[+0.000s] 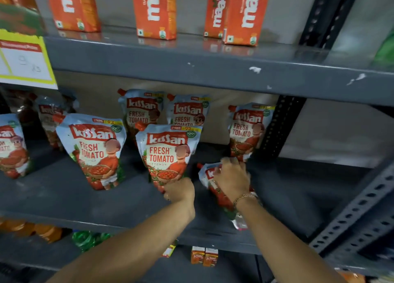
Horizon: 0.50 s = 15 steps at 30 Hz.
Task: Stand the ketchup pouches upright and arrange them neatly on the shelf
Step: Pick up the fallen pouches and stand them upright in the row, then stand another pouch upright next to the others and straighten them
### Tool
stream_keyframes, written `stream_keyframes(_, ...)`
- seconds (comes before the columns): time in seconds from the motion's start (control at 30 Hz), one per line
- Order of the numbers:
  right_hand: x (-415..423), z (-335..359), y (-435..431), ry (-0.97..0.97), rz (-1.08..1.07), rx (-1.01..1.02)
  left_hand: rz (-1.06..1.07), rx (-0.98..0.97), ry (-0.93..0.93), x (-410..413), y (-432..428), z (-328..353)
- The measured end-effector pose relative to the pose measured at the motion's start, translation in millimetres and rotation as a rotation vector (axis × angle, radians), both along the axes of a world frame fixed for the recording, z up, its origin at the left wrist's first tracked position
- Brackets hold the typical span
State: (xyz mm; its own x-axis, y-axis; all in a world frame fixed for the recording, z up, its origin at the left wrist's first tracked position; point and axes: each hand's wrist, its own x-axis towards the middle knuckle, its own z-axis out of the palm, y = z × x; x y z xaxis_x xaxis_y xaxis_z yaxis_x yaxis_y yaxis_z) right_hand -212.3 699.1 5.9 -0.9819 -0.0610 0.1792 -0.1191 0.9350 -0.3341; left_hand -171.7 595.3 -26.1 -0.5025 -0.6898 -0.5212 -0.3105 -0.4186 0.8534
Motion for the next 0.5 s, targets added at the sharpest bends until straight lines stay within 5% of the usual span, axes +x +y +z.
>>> stream_keyframes(0.07,-15.2,-0.1,21.2,-0.384,-0.139,0.107,-0.144,0.098,-0.035,-6.1,19.7,4.9)
stream_keyframes(0.17,-26.2,-7.6,37.3,-0.655,-0.14,-0.089,-0.384,0.299,-0.043,-14.2,41.4,16.2)
stream_keyframes(0.3,-31.0,-10.9,49.2,-0.59,-0.146,-0.332,-0.56,0.266,-0.035,-30.3,46.7,16.1)
stream_keyframes(0.5,-21.5,-5.6,58.8,-0.426,-0.164,-0.407,-0.566,0.062,-0.071,-41.5,41.4,6.6)
